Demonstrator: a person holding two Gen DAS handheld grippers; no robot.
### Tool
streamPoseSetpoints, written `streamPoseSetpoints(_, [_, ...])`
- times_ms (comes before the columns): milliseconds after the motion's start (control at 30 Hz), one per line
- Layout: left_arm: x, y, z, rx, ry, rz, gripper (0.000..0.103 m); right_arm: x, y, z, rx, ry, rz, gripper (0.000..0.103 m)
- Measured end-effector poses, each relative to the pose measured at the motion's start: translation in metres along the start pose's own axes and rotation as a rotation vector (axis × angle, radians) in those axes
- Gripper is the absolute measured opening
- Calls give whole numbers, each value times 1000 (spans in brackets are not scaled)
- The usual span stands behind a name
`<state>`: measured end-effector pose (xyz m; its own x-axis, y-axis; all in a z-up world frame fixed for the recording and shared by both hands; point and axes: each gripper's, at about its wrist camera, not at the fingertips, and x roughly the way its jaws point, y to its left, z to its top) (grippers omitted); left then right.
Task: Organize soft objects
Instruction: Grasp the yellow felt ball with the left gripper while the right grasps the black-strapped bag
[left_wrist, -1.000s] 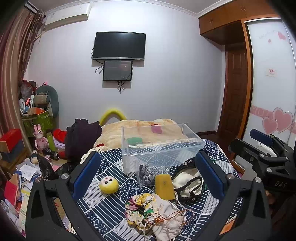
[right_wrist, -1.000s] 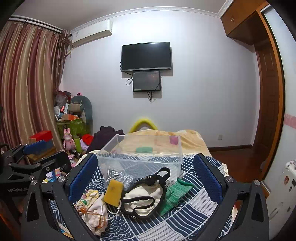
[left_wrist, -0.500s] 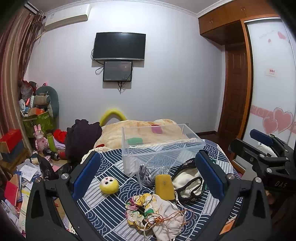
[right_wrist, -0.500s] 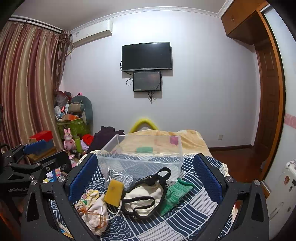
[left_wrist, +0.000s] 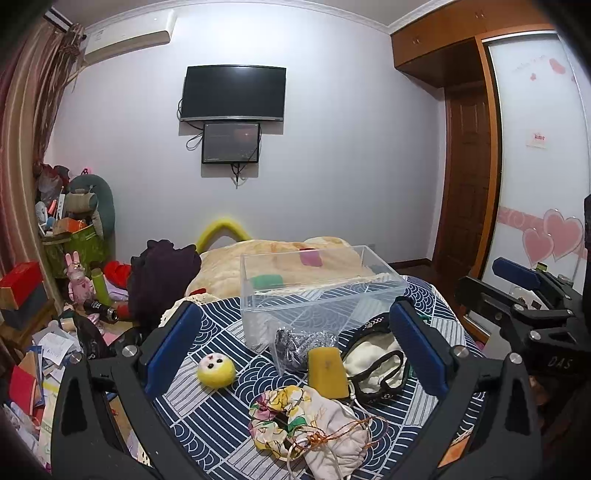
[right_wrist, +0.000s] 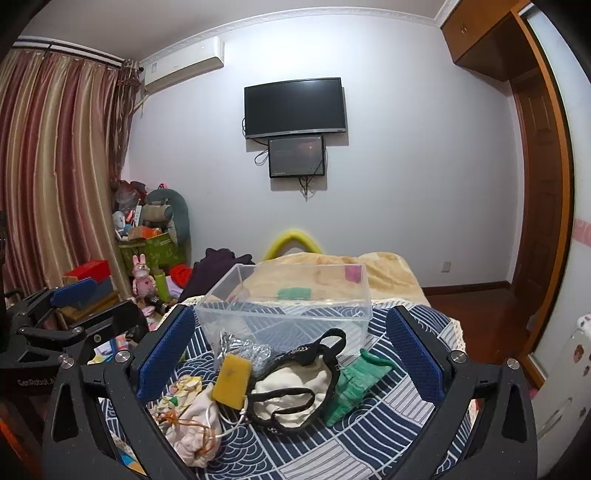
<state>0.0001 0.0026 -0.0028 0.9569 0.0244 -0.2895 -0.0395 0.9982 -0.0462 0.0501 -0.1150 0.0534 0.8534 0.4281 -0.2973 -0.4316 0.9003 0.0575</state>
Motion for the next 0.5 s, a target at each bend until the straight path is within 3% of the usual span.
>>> streamPoseSetpoints(200, [9,10,-6,-4,0,-1,103,8,-6,-5,21,15,2,102])
streamPoseSetpoints(300, [20,26,-11,-38,36,10,97,14,-10,-11,22,31,-41,92])
streamPoseSetpoints(367, [29,38,-15,-53,74,22,85,21,-14,-16,24,62,-54,86])
streamPoseSetpoints(500, [49,57,-29,-74,139,55,80,41,-21,-29,39,146,-45,73])
